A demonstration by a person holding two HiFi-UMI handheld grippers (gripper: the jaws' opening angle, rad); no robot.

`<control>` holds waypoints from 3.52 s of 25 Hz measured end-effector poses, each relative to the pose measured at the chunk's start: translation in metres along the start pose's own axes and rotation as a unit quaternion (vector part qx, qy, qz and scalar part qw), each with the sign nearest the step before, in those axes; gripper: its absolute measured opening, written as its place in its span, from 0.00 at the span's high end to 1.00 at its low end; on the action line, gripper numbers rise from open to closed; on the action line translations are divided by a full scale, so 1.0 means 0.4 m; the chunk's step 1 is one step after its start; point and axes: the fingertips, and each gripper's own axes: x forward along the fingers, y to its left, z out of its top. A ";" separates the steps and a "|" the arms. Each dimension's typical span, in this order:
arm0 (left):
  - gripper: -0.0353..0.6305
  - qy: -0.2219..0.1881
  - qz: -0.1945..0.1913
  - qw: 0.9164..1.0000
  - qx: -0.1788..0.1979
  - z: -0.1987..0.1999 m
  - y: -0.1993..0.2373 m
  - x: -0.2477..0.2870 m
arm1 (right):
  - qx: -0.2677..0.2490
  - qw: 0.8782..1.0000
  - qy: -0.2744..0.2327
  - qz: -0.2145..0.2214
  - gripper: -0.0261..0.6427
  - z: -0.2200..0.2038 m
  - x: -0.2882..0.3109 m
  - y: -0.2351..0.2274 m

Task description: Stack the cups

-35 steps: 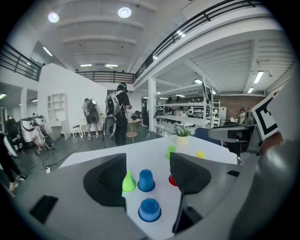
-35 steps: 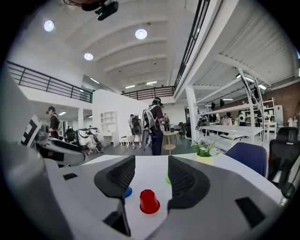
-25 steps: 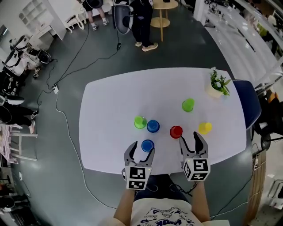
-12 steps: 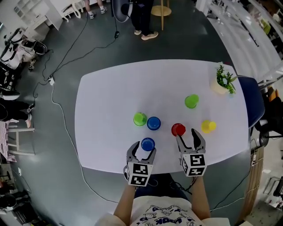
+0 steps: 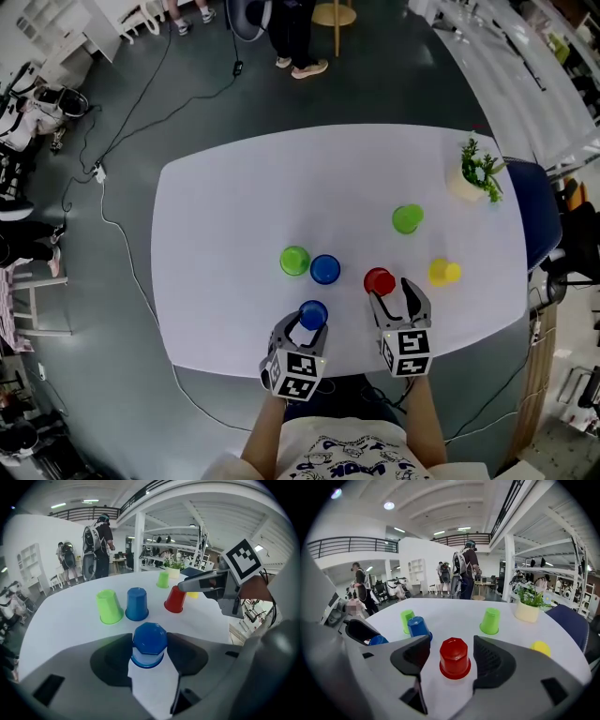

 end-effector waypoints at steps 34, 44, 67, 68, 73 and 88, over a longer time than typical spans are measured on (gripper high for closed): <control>0.60 -0.027 -0.034 0.999 0.024 0.205 -0.194 0.134 | -0.061 0.995 0.027 0.078 0.60 -0.057 -0.024 -0.106; 0.59 -0.012 -0.005 0.999 0.034 0.202 -0.231 0.180 | -0.073 0.990 0.038 0.112 0.60 -0.104 -0.027 -0.102; 0.54 -0.046 0.004 0.999 -0.013 0.214 -0.223 0.155 | -0.055 0.990 0.031 0.122 0.50 -0.102 -0.033 -0.106; 0.54 -0.055 0.011 0.998 -0.019 0.222 -0.213 0.141 | -0.052 0.991 0.027 0.122 0.50 -0.096 -0.039 -0.110; 0.53 -0.092 0.089 0.989 -0.067 0.253 -0.077 0.078 | -0.014 0.996 -0.008 0.090 0.49 -0.051 -0.070 -0.155; 0.50 -0.053 0.106 0.991 -0.066 0.248 0.068 0.182 | 0.019 0.996 -0.022 -0.080 0.45 -0.042 -0.102 -0.382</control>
